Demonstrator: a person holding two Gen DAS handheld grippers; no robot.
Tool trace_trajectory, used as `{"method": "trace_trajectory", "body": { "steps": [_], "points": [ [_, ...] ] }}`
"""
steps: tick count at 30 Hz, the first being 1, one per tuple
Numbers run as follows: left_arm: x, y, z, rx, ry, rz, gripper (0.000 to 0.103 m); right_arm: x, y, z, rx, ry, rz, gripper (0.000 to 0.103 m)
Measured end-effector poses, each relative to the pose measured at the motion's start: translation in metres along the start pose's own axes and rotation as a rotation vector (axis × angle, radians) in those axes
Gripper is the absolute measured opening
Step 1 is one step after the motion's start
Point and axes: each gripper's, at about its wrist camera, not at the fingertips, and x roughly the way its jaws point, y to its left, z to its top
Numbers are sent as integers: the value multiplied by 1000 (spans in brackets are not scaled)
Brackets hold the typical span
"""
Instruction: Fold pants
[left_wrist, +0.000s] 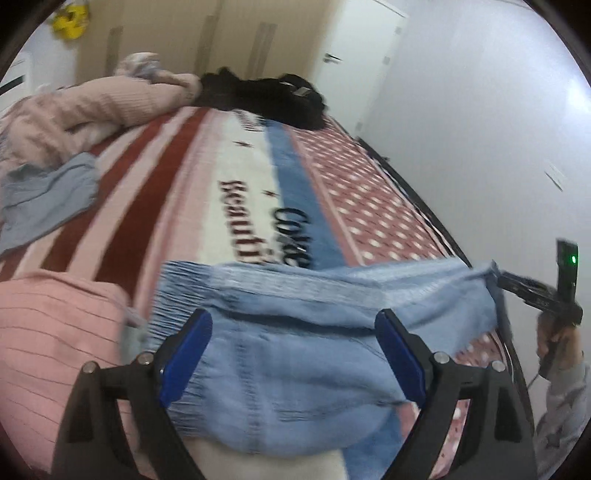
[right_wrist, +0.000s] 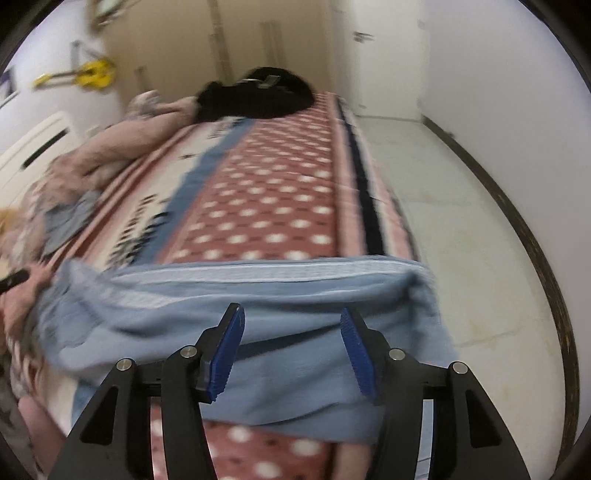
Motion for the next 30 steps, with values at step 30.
{"method": "trace_trajectory", "body": {
  "steps": [30],
  "points": [
    [147, 7, 34, 71, 99, 201, 88, 129, 22, 14, -115, 169, -126, 13]
  ]
}}
